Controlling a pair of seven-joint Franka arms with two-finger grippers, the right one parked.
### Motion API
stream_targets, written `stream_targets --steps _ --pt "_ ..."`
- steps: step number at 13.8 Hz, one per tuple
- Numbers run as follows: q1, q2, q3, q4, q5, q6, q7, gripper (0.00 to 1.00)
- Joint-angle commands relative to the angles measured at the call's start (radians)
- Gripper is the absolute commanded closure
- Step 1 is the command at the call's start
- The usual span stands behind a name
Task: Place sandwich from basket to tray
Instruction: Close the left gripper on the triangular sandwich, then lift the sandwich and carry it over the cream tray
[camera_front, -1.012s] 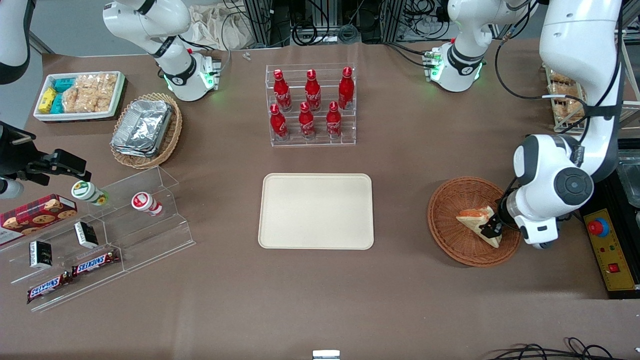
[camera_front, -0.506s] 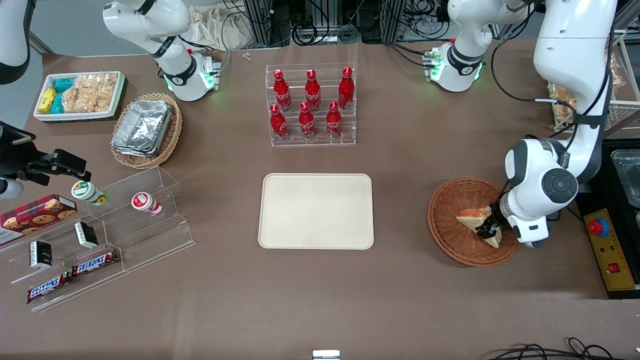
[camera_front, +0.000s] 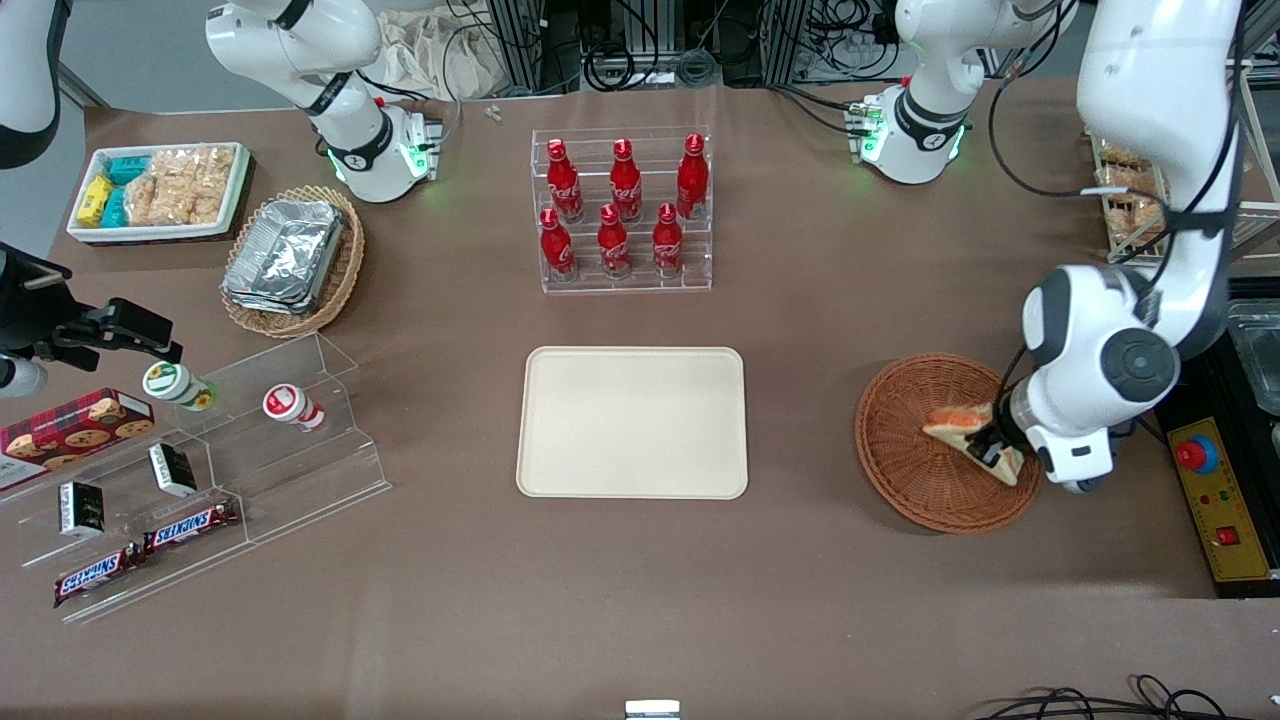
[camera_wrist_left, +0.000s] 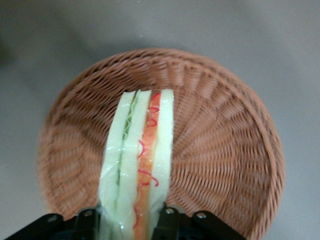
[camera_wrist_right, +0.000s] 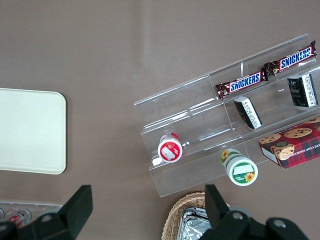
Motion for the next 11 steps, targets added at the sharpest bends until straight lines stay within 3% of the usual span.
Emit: stream_targets --steps 1,7,11 --pt "-0.007 -0.093 -0.08 0.045 0.002 -0.198 0.056 1.0" --pt "-0.01 -0.094 -0.362 0.045 0.016 -0.2 0.162 1.0" --pt "-0.013 -0.024 -0.522 0.029 0.107 -0.07 0.169 1.0"
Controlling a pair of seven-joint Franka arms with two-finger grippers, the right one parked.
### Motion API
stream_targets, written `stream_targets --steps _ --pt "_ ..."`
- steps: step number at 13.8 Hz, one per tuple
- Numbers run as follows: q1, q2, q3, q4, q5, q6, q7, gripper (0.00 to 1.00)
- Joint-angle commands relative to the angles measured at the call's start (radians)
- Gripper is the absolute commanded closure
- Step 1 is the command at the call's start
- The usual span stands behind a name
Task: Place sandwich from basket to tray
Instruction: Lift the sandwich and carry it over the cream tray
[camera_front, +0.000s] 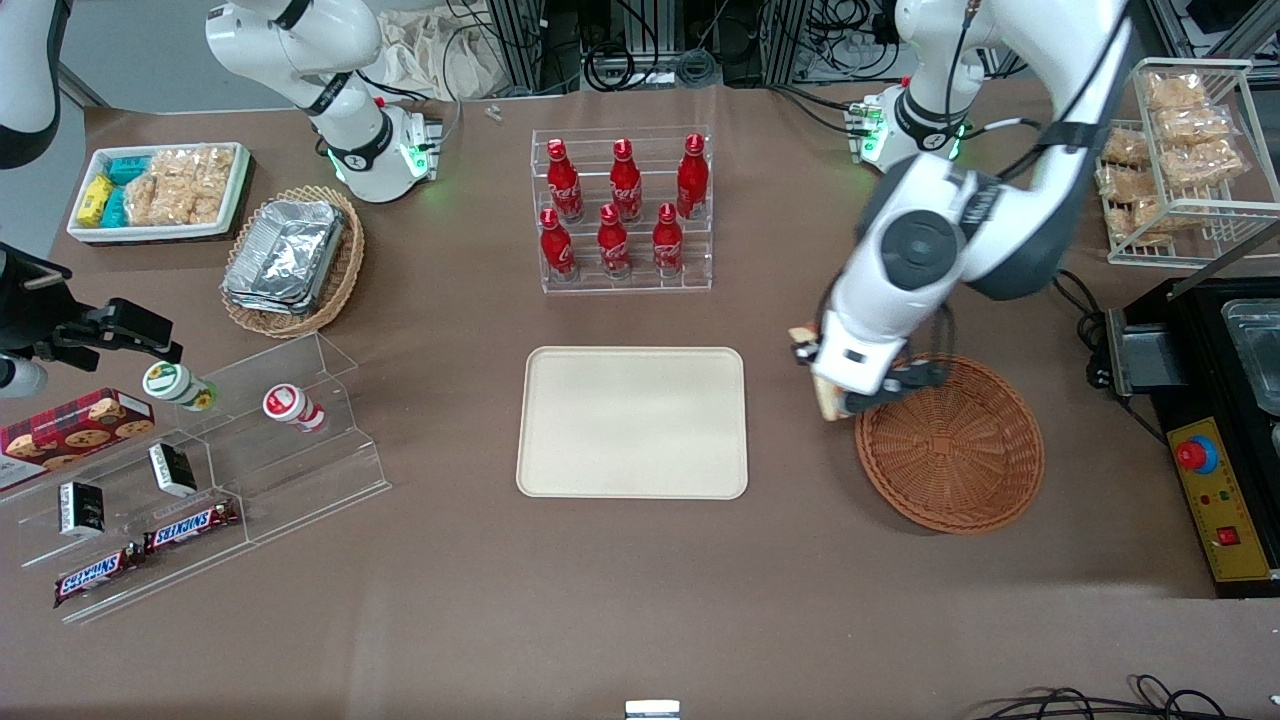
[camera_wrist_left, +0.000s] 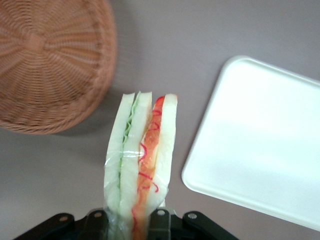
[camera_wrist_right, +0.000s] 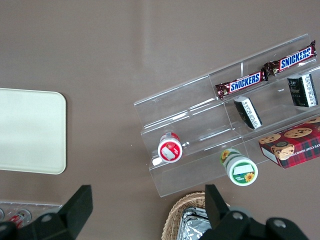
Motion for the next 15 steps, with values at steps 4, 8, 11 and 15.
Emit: stream_targets --steps 4,8,11,15 --pt "0.01 0.213 -0.092 0.007 0.13 0.216 0.044 1.0" --pt "-0.036 0.339 -0.09 0.024 0.302 0.31 0.024 0.97" --pt "-0.073 0.363 -0.086 0.035 0.32 0.35 0.002 0.85" --pt "-0.088 0.403 -0.083 0.055 0.387 0.371 -0.05 0.08"
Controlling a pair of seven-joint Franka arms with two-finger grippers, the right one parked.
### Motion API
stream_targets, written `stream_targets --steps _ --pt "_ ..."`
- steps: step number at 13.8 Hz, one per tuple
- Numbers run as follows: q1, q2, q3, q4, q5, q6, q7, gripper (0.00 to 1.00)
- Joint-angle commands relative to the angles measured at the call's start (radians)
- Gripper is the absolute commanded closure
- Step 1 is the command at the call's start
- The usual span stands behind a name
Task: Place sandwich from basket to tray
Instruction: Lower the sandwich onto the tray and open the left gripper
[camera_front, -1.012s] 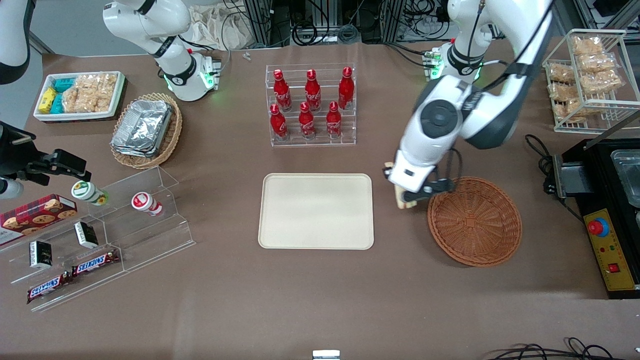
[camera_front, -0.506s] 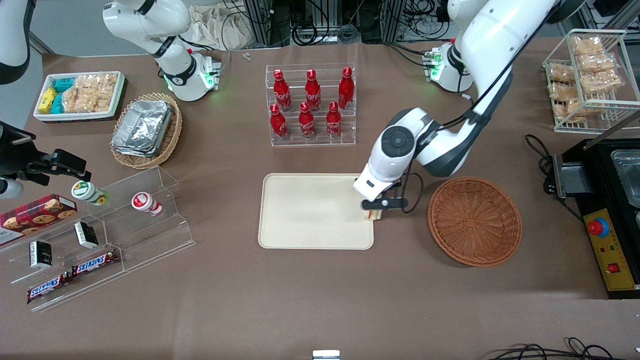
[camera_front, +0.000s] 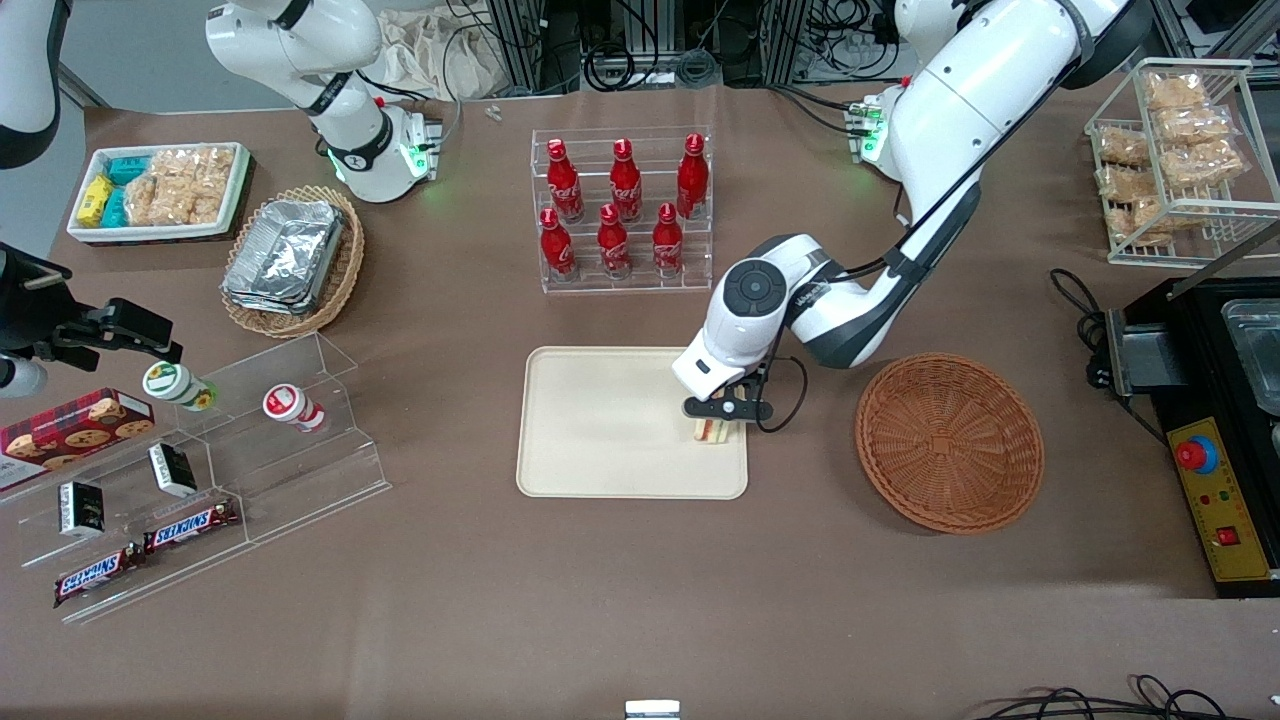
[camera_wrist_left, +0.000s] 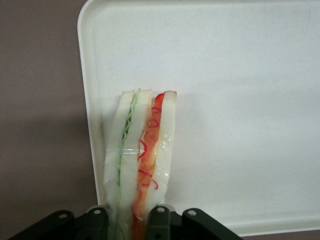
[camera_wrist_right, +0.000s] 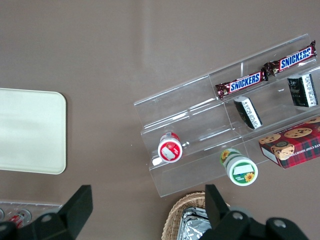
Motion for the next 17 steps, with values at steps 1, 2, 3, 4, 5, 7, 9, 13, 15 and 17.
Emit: stream_targets --steps 1,2,3,4,5,7,9,13,15,17 --pt "-0.01 0.031 0.002 0.024 0.091 0.013 -0.05 0.01" --pt "-0.011 0.031 0.002 0.024 0.106 0.008 -0.05 0.01" --pt "-0.008 0.03 0.002 0.027 0.114 0.008 -0.051 0.01" --pt "-0.01 0.028 0.002 0.083 0.105 -0.013 -0.053 0.01" --pt "-0.007 0.027 0.001 0.117 0.1 -0.089 -0.059 0.01" --pt "-0.004 -0.007 -0.007 0.197 0.076 -0.255 -0.057 0.01" --pt "0.007 -0.073 -0.006 0.258 -0.025 -0.346 -0.039 0.01" --pt "0.114 -0.224 -0.006 0.326 -0.2 -0.542 0.158 0.01" --pt "0.174 -0.275 -0.006 0.382 -0.245 -0.678 0.244 0.01" --pt "0.215 -0.323 -0.006 0.41 -0.298 -0.765 0.304 0.01"
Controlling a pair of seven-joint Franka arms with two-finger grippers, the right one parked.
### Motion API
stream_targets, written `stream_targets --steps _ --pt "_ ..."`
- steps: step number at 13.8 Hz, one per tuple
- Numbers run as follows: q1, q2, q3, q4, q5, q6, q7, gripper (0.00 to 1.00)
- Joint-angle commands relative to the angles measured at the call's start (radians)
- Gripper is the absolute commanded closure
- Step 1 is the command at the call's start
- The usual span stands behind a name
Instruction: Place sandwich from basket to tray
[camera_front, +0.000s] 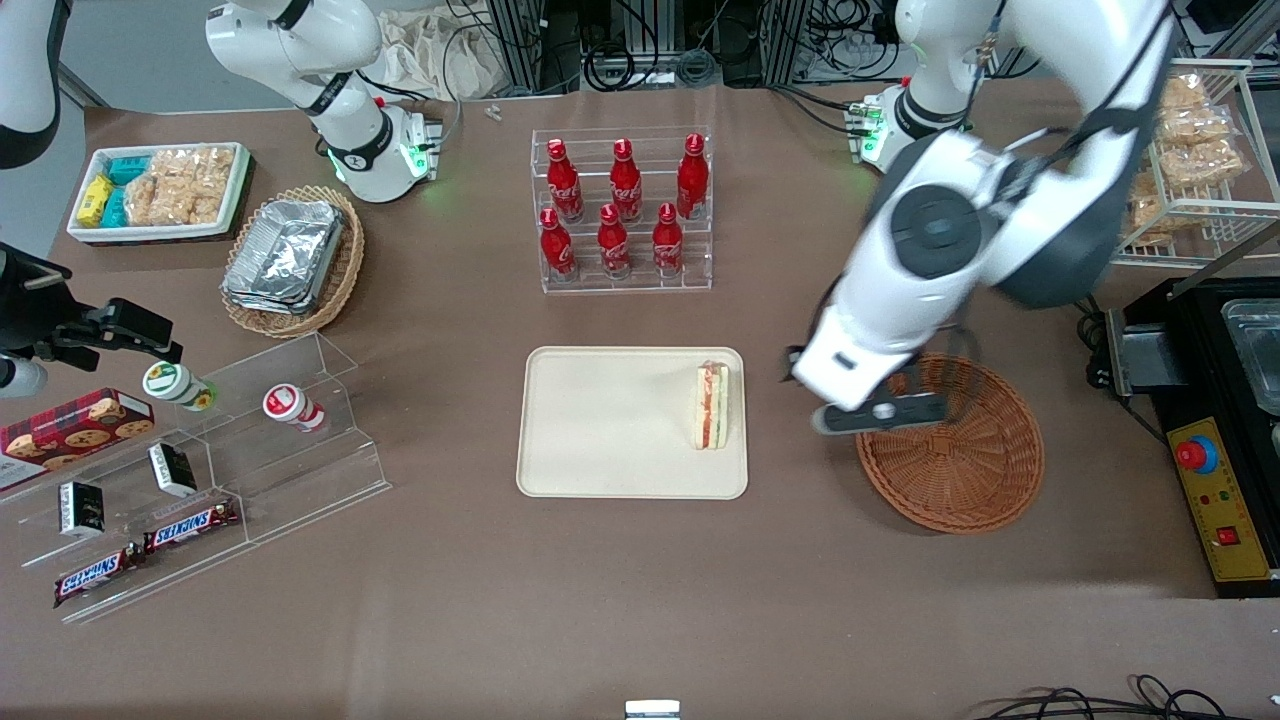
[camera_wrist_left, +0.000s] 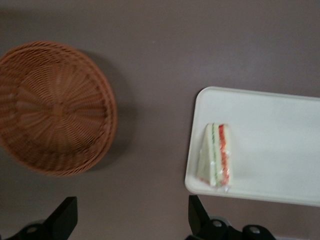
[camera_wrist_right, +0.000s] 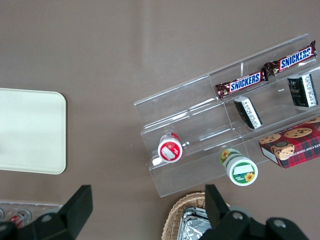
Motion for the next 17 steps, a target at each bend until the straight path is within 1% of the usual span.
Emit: stream_targets --steps 1,4,5,6,7,8,9,10,11,12,14,15,17 --pt "0.062 -0.065 -0.004 0.018 -0.082 -0.078 0.091 0.01" --pt "0.122 -0.114 0.002 0.019 -0.099 -0.145 0.166 0.01" --pt "0.153 -0.131 0.002 0.021 -0.107 -0.168 0.206 0.01" --pt "0.161 -0.147 0.008 0.021 -0.111 -0.19 0.251 0.01" --pt "0.15 -0.16 0.055 0.021 -0.113 -0.223 0.289 0.01" --pt "0.121 -0.183 0.122 0.021 -0.136 -0.255 0.326 0.01" --pt "0.057 -0.219 0.238 0.012 -0.169 -0.28 0.379 0.0" --pt "-0.031 -0.254 0.391 0.001 -0.201 -0.305 0.439 0.01" --pt "-0.102 -0.277 0.519 -0.014 -0.238 -0.317 0.494 0.01" --pt "-0.135 -0.303 0.592 -0.028 -0.249 -0.317 0.521 0.01" --pt "-0.137 -0.37 0.602 -0.101 -0.237 -0.303 0.524 0.01" --pt "-0.14 -0.375 0.602 -0.109 -0.234 -0.288 0.523 0.0" --pt "-0.141 -0.354 0.595 -0.08 -0.235 -0.286 0.513 0.01"
